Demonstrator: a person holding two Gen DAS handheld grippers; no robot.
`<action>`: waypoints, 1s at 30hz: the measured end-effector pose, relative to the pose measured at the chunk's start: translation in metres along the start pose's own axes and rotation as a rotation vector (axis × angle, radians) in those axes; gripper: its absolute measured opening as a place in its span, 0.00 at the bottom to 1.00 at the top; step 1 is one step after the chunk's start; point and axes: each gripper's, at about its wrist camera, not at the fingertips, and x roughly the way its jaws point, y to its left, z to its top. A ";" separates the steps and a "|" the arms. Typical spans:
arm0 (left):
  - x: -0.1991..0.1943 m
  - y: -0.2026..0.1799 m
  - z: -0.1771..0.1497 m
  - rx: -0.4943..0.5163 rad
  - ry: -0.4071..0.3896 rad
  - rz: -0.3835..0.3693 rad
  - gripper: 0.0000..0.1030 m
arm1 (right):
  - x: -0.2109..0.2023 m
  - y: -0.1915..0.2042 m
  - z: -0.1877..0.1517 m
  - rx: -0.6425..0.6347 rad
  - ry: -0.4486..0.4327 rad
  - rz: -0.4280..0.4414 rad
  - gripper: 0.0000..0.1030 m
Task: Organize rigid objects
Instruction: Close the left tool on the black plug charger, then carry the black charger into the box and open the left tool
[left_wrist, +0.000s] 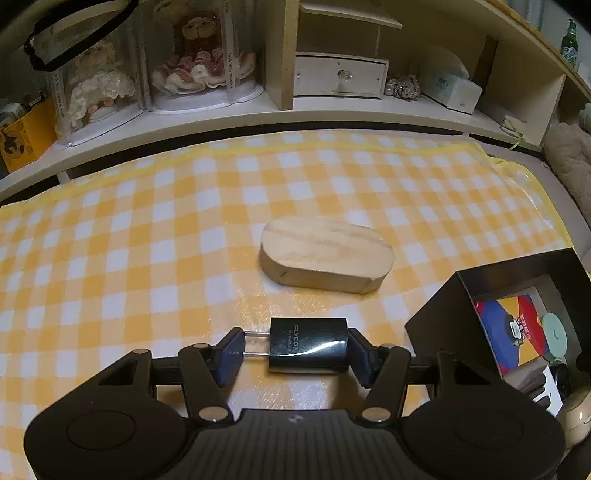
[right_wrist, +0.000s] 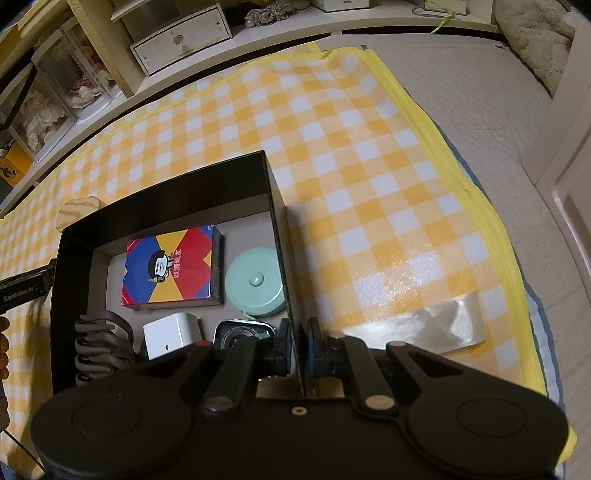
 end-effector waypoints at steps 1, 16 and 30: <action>0.000 0.001 0.000 -0.008 0.003 0.003 0.58 | 0.000 0.000 0.000 0.000 0.000 0.000 0.09; -0.052 -0.012 0.015 -0.002 -0.099 -0.084 0.58 | 0.000 0.000 0.000 0.001 -0.001 0.001 0.09; -0.078 -0.093 0.030 0.107 -0.102 -0.322 0.58 | -0.003 0.002 -0.002 -0.008 -0.003 0.000 0.09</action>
